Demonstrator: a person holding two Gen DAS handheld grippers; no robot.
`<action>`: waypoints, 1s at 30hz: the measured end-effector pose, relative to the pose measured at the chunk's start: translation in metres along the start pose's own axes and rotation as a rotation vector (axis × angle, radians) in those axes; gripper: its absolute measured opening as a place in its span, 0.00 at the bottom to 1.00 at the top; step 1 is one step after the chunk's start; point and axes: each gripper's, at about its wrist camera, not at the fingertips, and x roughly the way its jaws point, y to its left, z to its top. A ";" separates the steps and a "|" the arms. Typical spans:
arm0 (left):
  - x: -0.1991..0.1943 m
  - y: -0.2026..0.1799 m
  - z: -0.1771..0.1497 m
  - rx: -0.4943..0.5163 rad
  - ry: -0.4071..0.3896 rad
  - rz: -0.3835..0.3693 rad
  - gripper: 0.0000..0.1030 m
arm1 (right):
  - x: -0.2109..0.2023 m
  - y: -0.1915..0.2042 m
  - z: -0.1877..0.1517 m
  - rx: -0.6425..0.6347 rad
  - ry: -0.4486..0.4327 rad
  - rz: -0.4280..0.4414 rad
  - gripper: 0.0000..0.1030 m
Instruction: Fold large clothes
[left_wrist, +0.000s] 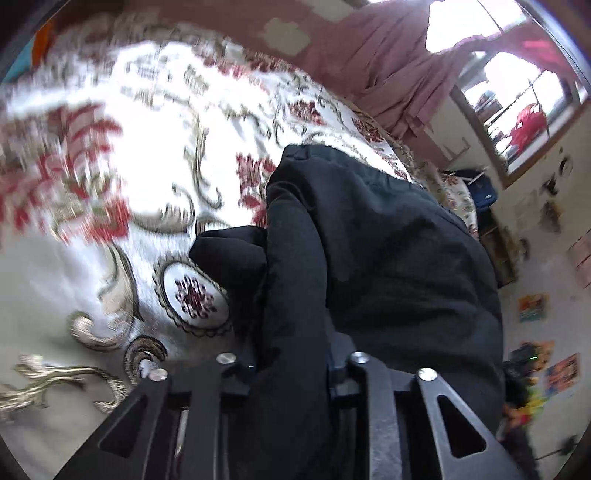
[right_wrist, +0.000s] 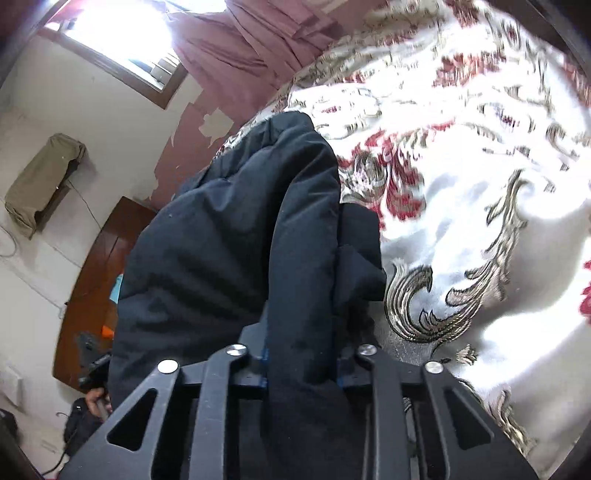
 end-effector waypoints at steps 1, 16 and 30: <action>-0.009 -0.008 0.002 0.011 -0.020 0.014 0.17 | -0.006 0.004 0.002 -0.007 -0.013 0.001 0.17; -0.164 -0.109 0.021 0.266 -0.285 -0.010 0.14 | -0.111 0.123 0.025 -0.267 -0.176 0.106 0.14; -0.193 -0.081 -0.006 0.243 -0.330 0.020 0.14 | -0.115 0.144 -0.024 -0.339 -0.195 0.059 0.14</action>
